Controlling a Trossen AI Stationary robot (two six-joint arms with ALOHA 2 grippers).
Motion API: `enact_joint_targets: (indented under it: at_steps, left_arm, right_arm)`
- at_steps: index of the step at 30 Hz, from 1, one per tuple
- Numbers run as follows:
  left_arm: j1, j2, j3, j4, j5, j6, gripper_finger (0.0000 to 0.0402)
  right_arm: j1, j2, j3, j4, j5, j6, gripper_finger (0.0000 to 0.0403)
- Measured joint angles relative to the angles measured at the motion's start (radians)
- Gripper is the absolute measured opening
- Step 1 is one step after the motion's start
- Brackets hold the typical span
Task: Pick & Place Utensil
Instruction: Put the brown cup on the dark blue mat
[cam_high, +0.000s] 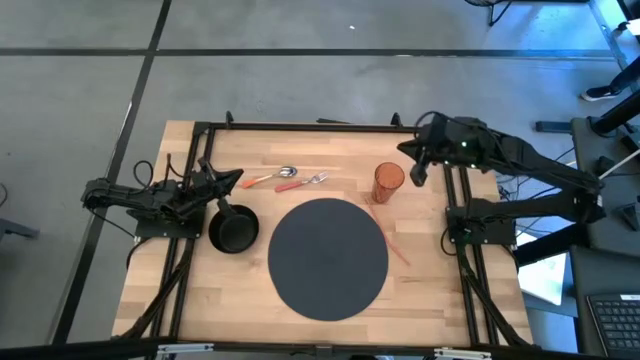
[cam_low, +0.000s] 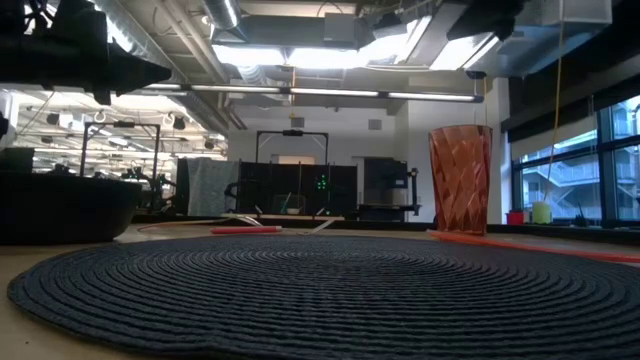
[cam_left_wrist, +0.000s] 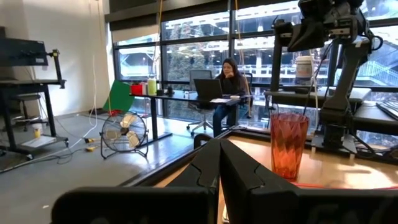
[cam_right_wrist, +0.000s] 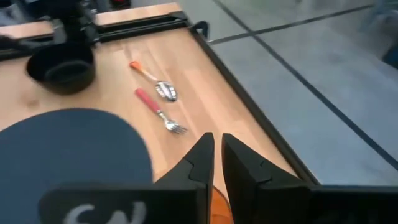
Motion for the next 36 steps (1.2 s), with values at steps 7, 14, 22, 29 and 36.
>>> enact_joint_targets:
  at_steps: [7, 14, 22, 29, 36]
  left_arm:
    - [0.000, 0.000, 0.000, -0.008, 0.014, -0.022, 0.0004]
    - [0.000, 0.000, 0.000, -0.008, 0.016, -0.024, 0.0004]
    - [0.000, 0.000, 0.000, -0.008, 0.016, -0.024, 0.0004]
    - [0.000, 0.000, 0.000, -0.008, 0.009, -0.024, 0.0004]
    - [0.000, 0.000, 0.000, -0.007, 0.010, -0.024, 0.0004]
  right_arm:
    - [0.005, 0.020, 0.000, -0.006, -0.012, -0.030, 0.0033]
    - [0.005, 0.020, 0.000, -0.029, -0.012, -0.044, 0.0033]
    - [-0.023, 0.039, 0.000, -0.159, 0.036, 0.035, 0.0033]
    - [-0.126, 0.208, 0.075, -0.379, -0.041, 0.045, 0.0045]
    - [-0.183, 0.378, 0.301, -0.534, -0.076, -0.030, 0.0157]
